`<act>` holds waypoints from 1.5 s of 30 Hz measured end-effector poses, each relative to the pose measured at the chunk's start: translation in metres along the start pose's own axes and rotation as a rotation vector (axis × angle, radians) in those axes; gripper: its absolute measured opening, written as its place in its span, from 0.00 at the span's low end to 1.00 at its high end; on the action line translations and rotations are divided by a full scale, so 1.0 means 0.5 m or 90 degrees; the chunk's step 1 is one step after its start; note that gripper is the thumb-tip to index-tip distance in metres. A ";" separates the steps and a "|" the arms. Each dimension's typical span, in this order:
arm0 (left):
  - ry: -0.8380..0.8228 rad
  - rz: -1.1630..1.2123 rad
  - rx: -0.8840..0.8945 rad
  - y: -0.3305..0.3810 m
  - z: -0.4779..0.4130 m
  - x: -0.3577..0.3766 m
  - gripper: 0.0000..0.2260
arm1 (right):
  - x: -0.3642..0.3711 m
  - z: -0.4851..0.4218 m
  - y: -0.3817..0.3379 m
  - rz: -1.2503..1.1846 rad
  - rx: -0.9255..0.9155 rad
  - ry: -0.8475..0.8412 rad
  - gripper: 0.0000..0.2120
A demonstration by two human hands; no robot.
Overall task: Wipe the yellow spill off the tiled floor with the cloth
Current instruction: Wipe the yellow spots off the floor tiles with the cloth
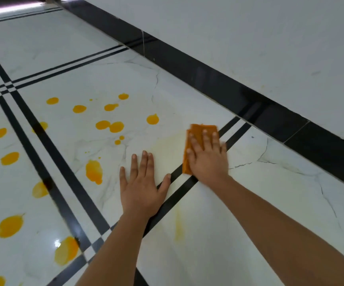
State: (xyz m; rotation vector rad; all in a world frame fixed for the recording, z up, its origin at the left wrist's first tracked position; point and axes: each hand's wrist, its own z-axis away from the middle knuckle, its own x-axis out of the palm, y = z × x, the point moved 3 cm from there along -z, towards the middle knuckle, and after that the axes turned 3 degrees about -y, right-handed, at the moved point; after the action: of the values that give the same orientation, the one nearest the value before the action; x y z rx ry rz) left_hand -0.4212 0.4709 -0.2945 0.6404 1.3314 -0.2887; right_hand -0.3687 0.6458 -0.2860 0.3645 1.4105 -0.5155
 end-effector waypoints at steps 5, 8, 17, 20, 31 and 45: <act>0.024 -0.026 -0.006 -0.004 0.004 0.010 0.37 | -0.017 -0.042 0.058 0.040 -0.225 -0.022 0.25; 0.021 -0.022 -0.008 -0.001 0.005 0.003 0.37 | -0.017 -0.053 0.157 -0.011 0.089 -0.005 0.26; 0.025 -0.022 -0.011 0.000 0.005 0.008 0.37 | -0.013 -0.040 0.102 0.031 -0.114 -0.018 0.26; 0.031 -0.028 -0.015 0.000 0.003 0.007 0.37 | -0.021 -0.048 0.183 0.025 0.150 -0.049 0.27; 0.037 -0.069 0.064 -0.082 0.064 -0.053 0.37 | 0.003 -0.022 -0.098 -0.011 -0.157 -0.061 0.27; -0.036 -0.043 0.019 -0.148 0.243 -0.058 0.37 | 0.035 0.188 -0.160 0.008 -0.229 -0.027 0.29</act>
State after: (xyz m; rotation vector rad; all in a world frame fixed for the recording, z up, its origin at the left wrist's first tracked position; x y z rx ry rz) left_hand -0.3702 0.3362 -0.2742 0.6085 1.2975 -0.3788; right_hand -0.3320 0.5266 -0.2859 0.0713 1.4256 -0.2494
